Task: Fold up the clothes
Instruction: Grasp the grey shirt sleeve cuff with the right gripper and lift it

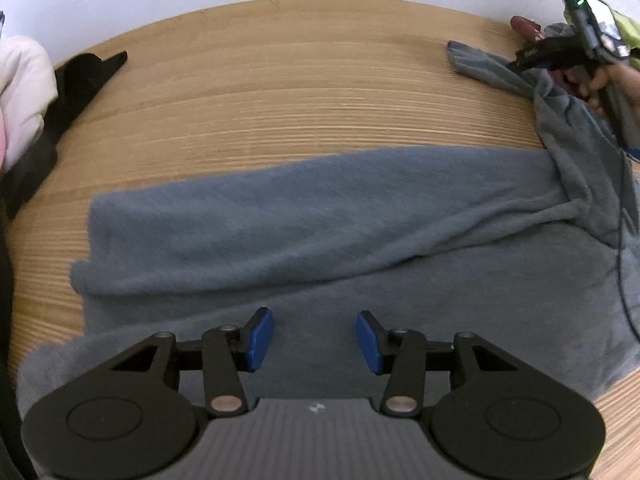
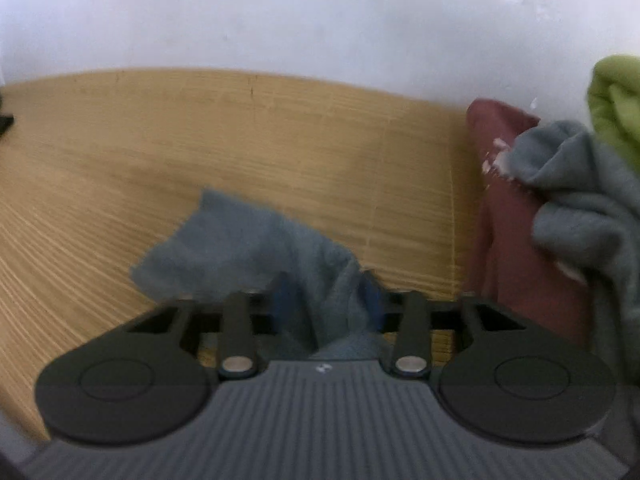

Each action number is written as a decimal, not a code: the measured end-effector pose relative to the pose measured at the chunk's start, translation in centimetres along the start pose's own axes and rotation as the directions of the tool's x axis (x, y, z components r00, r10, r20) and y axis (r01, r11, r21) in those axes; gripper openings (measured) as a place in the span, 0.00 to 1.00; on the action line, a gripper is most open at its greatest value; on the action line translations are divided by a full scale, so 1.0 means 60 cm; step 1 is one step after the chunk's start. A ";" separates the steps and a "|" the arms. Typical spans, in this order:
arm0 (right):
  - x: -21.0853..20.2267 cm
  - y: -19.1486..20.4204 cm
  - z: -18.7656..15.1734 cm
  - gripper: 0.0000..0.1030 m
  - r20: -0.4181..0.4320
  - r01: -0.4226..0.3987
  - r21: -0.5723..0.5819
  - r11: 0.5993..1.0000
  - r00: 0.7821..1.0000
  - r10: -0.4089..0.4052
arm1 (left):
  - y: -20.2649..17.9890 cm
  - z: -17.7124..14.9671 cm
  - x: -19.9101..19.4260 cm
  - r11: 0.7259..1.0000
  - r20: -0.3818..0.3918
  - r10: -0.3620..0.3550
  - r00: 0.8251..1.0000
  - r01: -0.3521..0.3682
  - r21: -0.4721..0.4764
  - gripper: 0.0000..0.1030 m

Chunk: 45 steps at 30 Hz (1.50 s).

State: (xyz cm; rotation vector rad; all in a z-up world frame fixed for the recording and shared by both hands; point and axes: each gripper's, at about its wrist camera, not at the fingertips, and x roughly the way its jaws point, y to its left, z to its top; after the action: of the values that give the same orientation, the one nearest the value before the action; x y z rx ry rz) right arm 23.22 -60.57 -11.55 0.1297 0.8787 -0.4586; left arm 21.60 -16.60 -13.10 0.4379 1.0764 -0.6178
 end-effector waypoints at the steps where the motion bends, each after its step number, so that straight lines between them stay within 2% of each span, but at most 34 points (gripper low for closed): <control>1: -0.010 0.003 -0.006 0.13 0.045 0.022 -0.011 1.000 0.999 -0.022 | -0.010 -0.001 -0.004 1.000 -0.001 0.002 1.000 -0.002 0.006 0.48; 4: -0.101 0.004 -0.024 0.11 0.216 -0.033 0.027 0.999 0.976 0.026 | -0.035 -0.004 -0.018 0.999 0.001 0.001 1.000 -0.001 0.042 0.48; 6: -0.184 0.010 -0.044 0.11 0.325 -0.075 0.023 0.997 0.944 0.064 | -0.047 -0.003 -0.027 0.997 0.011 -0.005 1.000 0.004 0.072 0.48; 8: -0.281 0.023 -0.073 0.11 0.421 -0.103 -0.008 0.995 0.902 0.097 | -0.057 -0.002 -0.039 0.995 0.036 -0.029 0.999 0.025 0.097 0.48; 11: -0.425 0.048 -0.144 0.11 0.495 -0.134 -0.015 0.991 0.860 0.124 | -0.067 -0.002 -0.055 0.989 0.067 -0.082 0.994 0.073 0.131 0.48; 12: -0.470 0.057 -0.172 0.11 0.508 -0.142 -0.012 0.990 0.852 0.128 | -0.070 -0.003 -0.059 0.986 0.073 -0.093 0.993 0.082 0.144 0.48; 15: -0.585 0.088 -0.260 0.11 0.522 -0.162 0.020 0.987 0.843 0.128 | -0.081 -0.017 -0.077 0.976 0.093 -0.138 0.986 0.119 0.185 0.48; 18: -0.678 0.120 -0.342 0.11 0.517 -0.156 0.068 0.985 0.850 0.099 | -0.091 -0.038 -0.094 0.958 0.098 -0.189 0.977 0.161 0.238 0.48; 20: -0.710 0.129 -0.376 0.11 0.480 -0.161 0.114 0.980 0.873 0.088 | -0.101 -0.056 -0.101 0.944 0.091 -0.216 0.972 0.183 0.275 0.48; 23: -0.713 0.153 -0.445 0.11 0.383 -0.175 0.210 0.962 0.920 0.084 | -0.116 -0.083 -0.103 0.927 0.076 -0.229 0.970 0.194 0.322 0.48; 26: -0.659 0.176 -0.510 0.12 0.246 -0.158 0.256 0.954 0.965 0.093 | -0.130 -0.110 -0.102 0.910 0.060 -0.232 0.971 0.195 0.367 0.48; 28: -0.617 0.188 -0.535 0.14 0.138 -0.180 0.282 0.942 0.980 0.145 | -0.136 -0.127 -0.106 0.898 0.057 -0.229 0.972 0.188 0.397 0.48; 30: -0.582 0.198 -0.552 0.17 0.035 -0.193 0.307 0.932 0.981 0.192 | -0.137 -0.138 -0.115 0.890 0.060 -0.227 0.972 0.182 0.419 0.48; 32: -0.576 0.205 -0.552 0.23 -0.013 -0.205 0.279 0.938 0.976 0.218 | -0.131 -0.150 -0.123 0.885 0.057 -0.234 0.970 0.189 0.426 0.48; 36: -0.589 0.193 -0.540 0.53 -0.021 -0.245 0.153 0.957 0.968 0.251 | -0.126 -0.174 -0.136 0.875 0.034 -0.261 0.965 0.221 0.430 0.48; 39: -0.600 0.181 -0.534 0.54 -0.075 -0.338 0.007 0.941 0.938 0.337 | -0.132 -0.187 -0.135 0.882 0.009 -0.269 0.963 0.242 0.403 0.49; 42: -0.608 0.160 -0.521 0.54 -0.103 -0.452 -0.087 0.887 0.890 0.444 | -0.144 -0.194 -0.130 0.898 -0.020 -0.270 0.963 0.259 0.357 0.49; 44: -0.622 0.146 -0.517 0.54 -0.062 -0.507 -0.120 0.854 0.862 0.503 | -0.150 -0.201 -0.132 0.905 -0.021 -0.260 0.965 0.252 0.342 0.49; 45: -0.615 0.131 -0.504 0.54 -0.028 -0.522 -0.097 0.848 0.853 0.522 | -0.152 -0.205 -0.134 0.909 -0.021 -0.256 0.966 0.248 0.336 0.49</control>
State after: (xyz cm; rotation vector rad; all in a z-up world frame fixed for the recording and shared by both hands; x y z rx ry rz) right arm -15.12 -32.34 -3.13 0.2678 0.8247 0.0996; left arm 4.58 -13.97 -11.22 0.5900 1.0151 -1.0443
